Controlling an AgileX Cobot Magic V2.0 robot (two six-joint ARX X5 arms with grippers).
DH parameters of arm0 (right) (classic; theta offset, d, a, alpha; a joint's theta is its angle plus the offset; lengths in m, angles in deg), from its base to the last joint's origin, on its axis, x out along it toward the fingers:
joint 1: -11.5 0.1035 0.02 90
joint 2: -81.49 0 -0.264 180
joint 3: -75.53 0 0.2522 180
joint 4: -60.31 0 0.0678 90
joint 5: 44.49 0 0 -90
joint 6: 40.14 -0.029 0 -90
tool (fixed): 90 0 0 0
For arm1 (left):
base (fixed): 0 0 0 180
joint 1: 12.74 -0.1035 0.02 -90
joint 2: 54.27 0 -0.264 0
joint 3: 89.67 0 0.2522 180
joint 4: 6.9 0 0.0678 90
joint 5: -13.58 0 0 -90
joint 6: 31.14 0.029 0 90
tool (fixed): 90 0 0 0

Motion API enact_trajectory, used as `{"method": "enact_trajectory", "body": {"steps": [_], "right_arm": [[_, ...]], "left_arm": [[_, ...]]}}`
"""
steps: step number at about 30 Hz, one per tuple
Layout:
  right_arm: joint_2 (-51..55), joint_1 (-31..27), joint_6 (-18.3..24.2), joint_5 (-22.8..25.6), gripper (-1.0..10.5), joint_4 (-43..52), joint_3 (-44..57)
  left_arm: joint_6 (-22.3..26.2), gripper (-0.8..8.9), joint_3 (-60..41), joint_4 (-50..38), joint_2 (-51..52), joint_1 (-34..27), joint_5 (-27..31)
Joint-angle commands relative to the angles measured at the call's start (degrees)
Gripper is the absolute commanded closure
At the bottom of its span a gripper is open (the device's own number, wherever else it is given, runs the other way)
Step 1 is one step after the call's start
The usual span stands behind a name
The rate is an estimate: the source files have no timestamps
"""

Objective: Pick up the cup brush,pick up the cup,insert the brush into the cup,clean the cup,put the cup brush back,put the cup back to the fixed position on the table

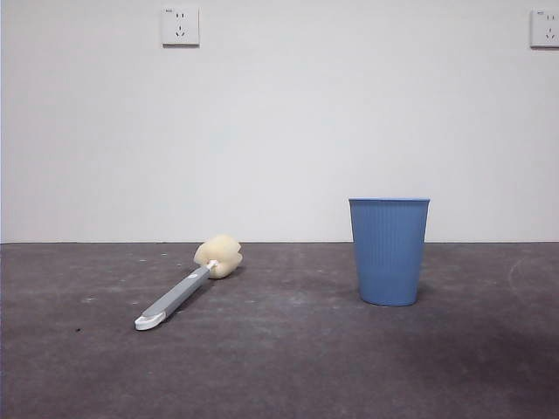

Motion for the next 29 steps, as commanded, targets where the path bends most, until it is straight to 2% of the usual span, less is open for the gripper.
{"method": "enact_trajectory", "body": {"steps": [1,29], "right_arm": [[0.0,-0.1,-0.5,0.0,9.5,0.3,0.7],[0.0,-0.1,-0.5,0.0,9.5,0.3,0.7]], "left_arm": [[-0.2,8.15,-0.7,0.2,0.1,-0.2,-0.2],[-0.2,8.15,-0.7,0.2,0.1,-0.2,-0.2]]}}
